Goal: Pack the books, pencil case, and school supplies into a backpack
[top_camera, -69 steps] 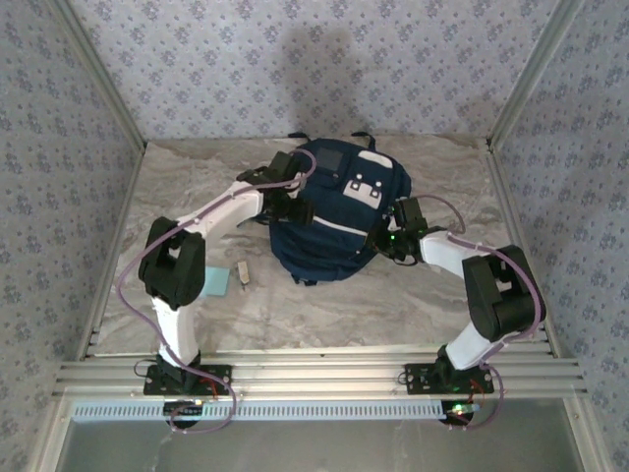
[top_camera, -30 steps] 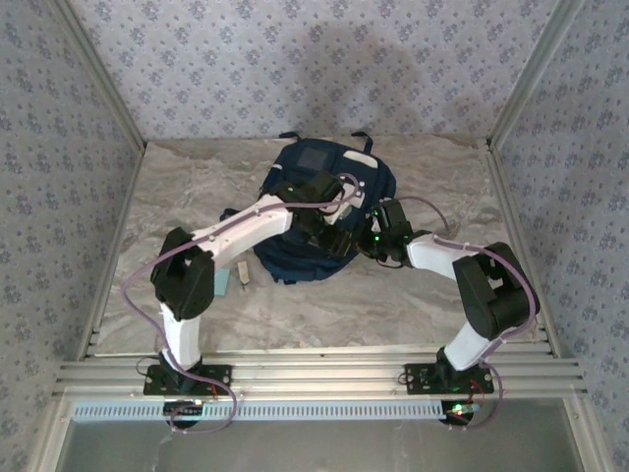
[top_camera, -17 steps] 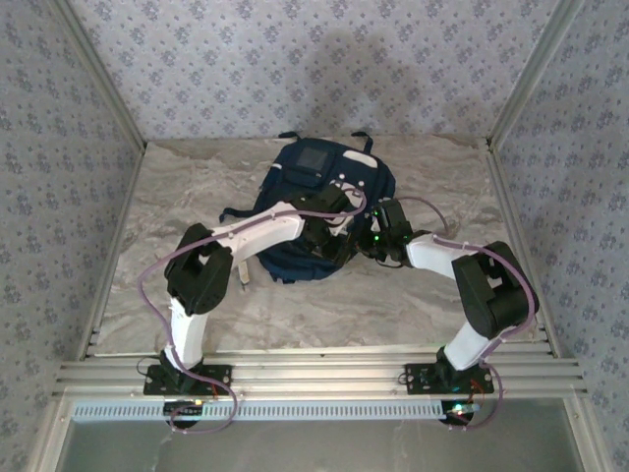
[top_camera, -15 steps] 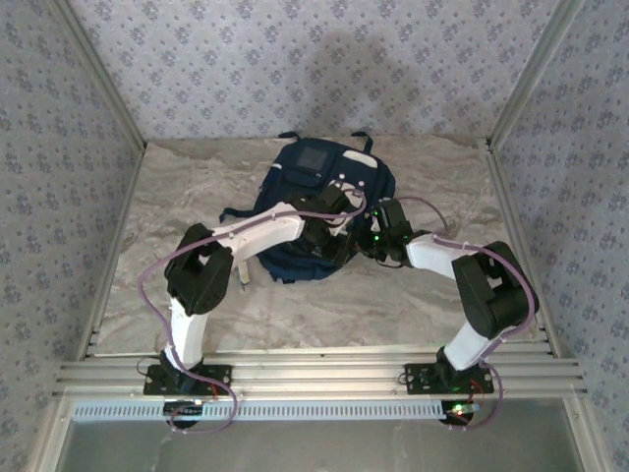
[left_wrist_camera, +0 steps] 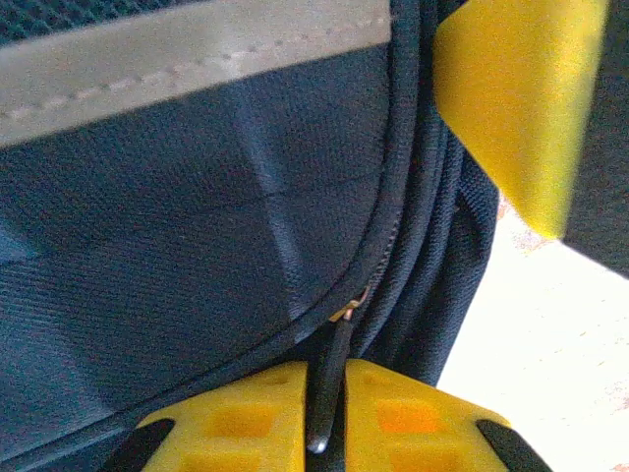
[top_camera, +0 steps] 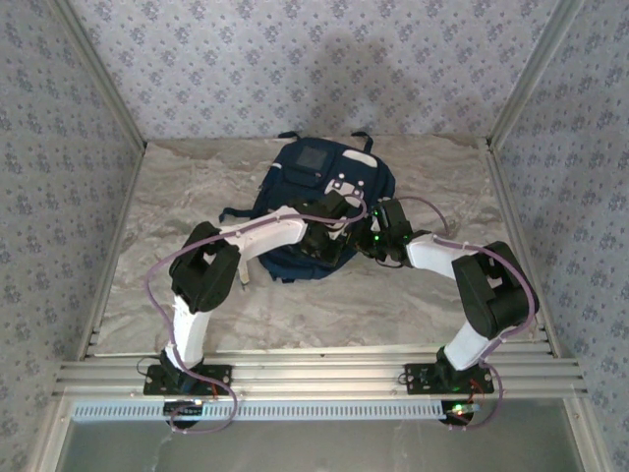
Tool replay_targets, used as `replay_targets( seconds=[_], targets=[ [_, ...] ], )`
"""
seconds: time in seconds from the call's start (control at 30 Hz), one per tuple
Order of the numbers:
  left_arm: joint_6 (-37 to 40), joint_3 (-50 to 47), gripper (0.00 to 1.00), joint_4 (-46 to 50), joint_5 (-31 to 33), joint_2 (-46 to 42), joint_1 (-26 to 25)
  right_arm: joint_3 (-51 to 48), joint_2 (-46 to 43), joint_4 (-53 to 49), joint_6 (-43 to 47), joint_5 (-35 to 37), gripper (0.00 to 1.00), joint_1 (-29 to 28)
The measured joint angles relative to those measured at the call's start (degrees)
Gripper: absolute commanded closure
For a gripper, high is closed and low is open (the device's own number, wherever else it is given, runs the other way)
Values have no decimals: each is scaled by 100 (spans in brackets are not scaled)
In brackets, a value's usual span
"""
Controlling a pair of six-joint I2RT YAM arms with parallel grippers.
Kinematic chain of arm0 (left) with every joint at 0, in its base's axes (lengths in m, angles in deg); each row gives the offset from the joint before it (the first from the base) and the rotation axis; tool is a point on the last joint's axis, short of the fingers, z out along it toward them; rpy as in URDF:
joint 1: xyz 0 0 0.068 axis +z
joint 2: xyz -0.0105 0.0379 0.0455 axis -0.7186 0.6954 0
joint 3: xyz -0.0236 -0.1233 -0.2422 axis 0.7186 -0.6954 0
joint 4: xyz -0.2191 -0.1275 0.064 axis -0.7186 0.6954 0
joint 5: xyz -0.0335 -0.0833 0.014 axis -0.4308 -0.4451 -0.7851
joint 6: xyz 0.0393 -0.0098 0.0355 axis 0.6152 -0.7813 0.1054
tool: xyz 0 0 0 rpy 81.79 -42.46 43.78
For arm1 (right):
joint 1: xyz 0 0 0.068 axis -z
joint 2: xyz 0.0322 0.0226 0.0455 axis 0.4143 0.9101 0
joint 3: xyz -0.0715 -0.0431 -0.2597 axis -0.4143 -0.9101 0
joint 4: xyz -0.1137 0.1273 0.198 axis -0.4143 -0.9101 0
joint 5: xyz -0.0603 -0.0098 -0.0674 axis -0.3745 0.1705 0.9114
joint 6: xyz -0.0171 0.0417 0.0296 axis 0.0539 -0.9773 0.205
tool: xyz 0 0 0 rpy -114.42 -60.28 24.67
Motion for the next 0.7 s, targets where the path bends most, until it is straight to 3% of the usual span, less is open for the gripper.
replay_targets(
  seconds=[0.03, 0.17, 0.27, 0.33, 0.7],
  targets=[
    [4, 0, 84, -2, 4, 0, -2, 0, -15, -11, 2, 2, 82, 0],
    [-68, 0, 52, -37, -46, 0, 4, 0, -131, -61, 20, 9, 82, 0],
    [-197, 2, 49, -87, -151, 0, 59, 0, -223, -37, 22, 4, 82, 0],
    [-282, 2, 51, -136, -293, 0, 142, 0, -243, -24, 22, -7, 82, 0],
    [-758, -7, 92, -358, -632, 4, 494, 0, -243, -26, 44, -9, 82, 0]
  ],
)
